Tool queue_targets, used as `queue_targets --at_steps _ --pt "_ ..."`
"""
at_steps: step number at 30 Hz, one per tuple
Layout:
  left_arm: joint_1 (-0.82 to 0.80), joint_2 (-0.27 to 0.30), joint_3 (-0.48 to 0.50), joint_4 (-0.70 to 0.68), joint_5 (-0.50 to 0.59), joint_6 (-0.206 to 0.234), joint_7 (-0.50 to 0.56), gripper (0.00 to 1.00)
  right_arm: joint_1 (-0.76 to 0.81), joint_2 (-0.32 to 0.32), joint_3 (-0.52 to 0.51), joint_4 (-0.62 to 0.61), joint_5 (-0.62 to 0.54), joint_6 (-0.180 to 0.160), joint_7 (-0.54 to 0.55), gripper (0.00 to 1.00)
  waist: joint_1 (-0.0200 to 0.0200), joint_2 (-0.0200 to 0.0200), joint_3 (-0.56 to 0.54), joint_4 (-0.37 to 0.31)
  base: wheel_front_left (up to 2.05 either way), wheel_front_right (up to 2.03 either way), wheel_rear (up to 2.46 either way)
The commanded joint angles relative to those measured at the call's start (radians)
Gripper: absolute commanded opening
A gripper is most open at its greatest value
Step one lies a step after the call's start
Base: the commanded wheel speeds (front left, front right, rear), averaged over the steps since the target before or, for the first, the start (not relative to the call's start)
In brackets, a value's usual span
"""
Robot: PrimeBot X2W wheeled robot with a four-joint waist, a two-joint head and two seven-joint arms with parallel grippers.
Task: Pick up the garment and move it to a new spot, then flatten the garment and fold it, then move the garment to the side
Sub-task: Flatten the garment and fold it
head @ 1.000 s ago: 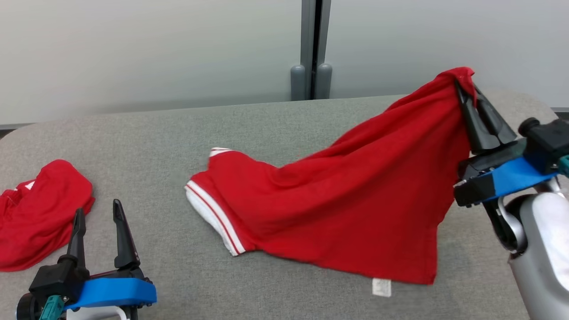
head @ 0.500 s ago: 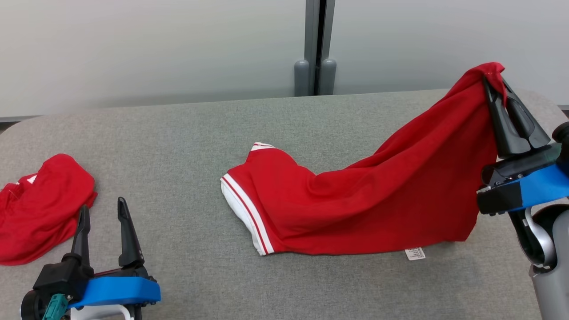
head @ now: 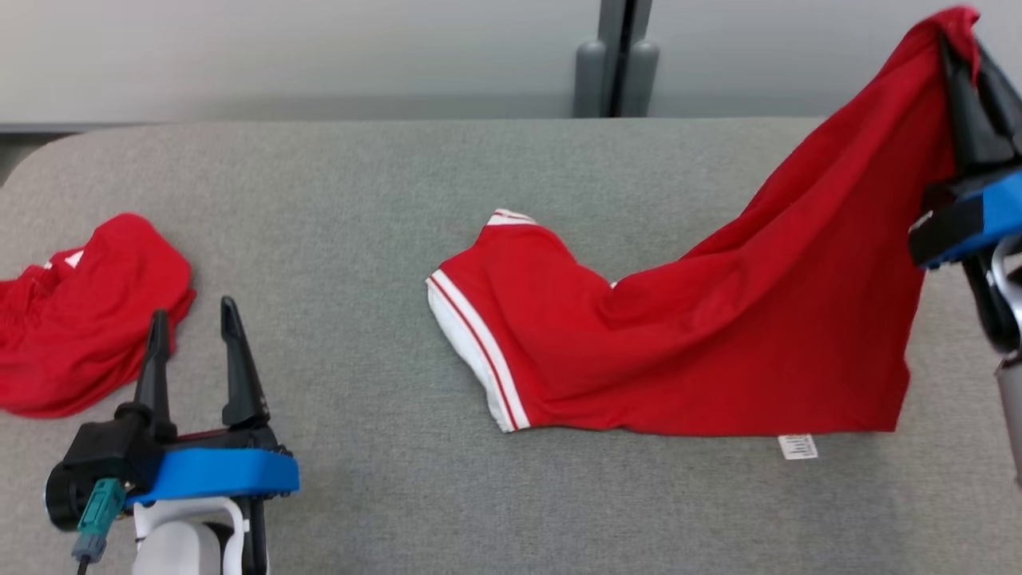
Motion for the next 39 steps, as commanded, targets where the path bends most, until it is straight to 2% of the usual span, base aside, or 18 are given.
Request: queue_targets --at_steps 1,6,17,18,19,20,21,25,31,39 --pt "-0.027 -0.001 -0.011 0.002 -0.007 -0.002 -0.005 1.00 -0.050 -0.016 0.007 0.046 -0.013 0.000 -0.003 0.00 -0.0001 0.0000 0.042 0.039 0.00 0.00 0.00" --pt "-0.073 -0.001 -0.041 0.012 -0.019 -0.002 -0.005 1.00 -0.217 -0.047 0.018 0.234 -0.030 0.000 -0.038 0.00 -0.0001 0.0000 0.100 0.088 0.00 0.00 0.00" --pt "-0.142 -0.001 -0.080 0.025 -0.041 -0.008 -0.005 1.00 -0.492 -0.063 0.003 0.652 -0.138 0.000 -0.105 0.00 -0.0001 0.0000 0.187 0.163 0.00 0.00 0.00" --pt "-0.148 -0.001 -0.082 0.027 -0.041 -0.010 -0.005 1.00 -0.508 -0.063 -0.007 0.686 -0.150 0.000 -0.113 0.04 -0.0001 0.0000 0.192 0.167 0.00 0.00 0.00" --pt "-0.152 -0.001 -0.084 0.027 -0.041 -0.009 -0.005 1.00 -0.523 -0.061 -0.021 0.715 -0.160 0.000 -0.122 0.38 -0.0001 0.0000 0.196 0.171 0.00 0.00 0.00" --pt "-0.154 -0.001 -0.085 0.027 -0.042 -0.008 -0.005 1.00 -0.534 -0.059 -0.036 0.743 -0.173 0.000 -0.127 0.77 -0.0001 0.0000 0.199 0.173 0.00 0.00 0.00" --pt "-0.155 -0.001 -0.086 0.027 -0.042 -0.007 -0.005 1.00 -0.543 -0.053 -0.049 0.770 -0.185 0.000 -0.134 1.00 -0.0001 0.0000 0.201 0.174 0.00 0.00 0.00" --pt "-0.149 -0.001 -0.077 0.029 -0.035 -0.003 -0.005 1.00 -0.563 -0.038 -0.074 0.829 -0.230 0.000 -0.173 1.00 -0.0001 0.0000 0.197 0.163 0.00 0.00 0.00" --pt "-0.120 -0.001 -0.056 0.030 -0.020 -0.001 -0.005 1.00 -0.510 -0.010 -0.091 0.833 -0.259 0.000 -0.203 1.00 -0.0001 0.0000 0.157 0.112 0.00 0.00 0.00" --pt "-0.070 -0.001 -0.012 0.025 0.011 -0.008 -0.005 1.00 -0.325 0.045 -0.088 0.648 -0.190 0.000 -0.205 1.00 -0.0001 0.0000 0.082 0.025 0.00 0.00 0.00"
